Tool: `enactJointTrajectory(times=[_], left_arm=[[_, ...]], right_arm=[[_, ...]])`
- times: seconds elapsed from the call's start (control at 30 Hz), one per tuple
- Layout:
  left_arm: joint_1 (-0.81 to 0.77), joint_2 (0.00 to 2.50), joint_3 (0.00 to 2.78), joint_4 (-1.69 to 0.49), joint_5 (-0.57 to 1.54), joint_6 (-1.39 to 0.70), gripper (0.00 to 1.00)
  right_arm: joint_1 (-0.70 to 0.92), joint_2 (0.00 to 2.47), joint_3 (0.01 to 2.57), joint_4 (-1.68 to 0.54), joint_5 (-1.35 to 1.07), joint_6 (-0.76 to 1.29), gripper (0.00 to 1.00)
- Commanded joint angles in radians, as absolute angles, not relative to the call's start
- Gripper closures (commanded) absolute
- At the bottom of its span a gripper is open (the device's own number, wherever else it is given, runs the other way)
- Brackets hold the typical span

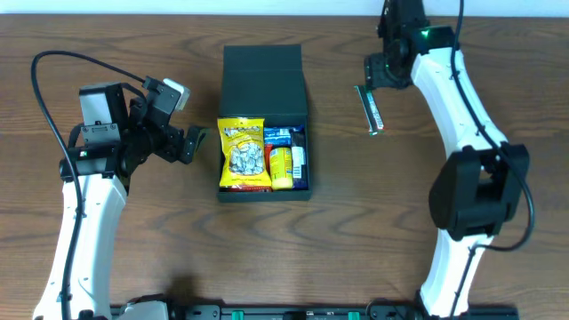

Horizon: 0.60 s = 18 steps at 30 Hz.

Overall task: Pack container
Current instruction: 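Release the blue bar and return the right gripper to the green bar, then grasp the green snack bar with the right gripper and lift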

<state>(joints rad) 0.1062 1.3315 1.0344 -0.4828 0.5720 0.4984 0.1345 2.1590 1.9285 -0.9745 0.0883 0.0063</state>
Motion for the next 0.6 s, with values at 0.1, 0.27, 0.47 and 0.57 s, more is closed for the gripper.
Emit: enactJointTrajectory(times=[0.1, 0.27, 0.47, 0.57], left_arm=[[0.104, 1.335, 1.060, -0.482, 0.569, 0.479, 0.05], [0.104, 1.335, 1.060, -0.481, 0.569, 0.467, 0.05], [0.104, 1.335, 1.060, -0.475, 0.569, 0.463, 0.05], [0.104, 1.335, 1.060, -0.466, 0.569, 0.463, 0.05]], right_arm=[[0.139, 2.282, 1.914, -0.969, 0.009, -0.122, 0.25], [0.141, 2.342, 1.914, -0.974, 0.010, -0.121, 0.27], [0.141, 2.358, 1.914, -0.953, 0.010, -0.121, 0.37], [0.141, 2.361, 1.914, -0.941, 0.009, -0.121, 0.37]])
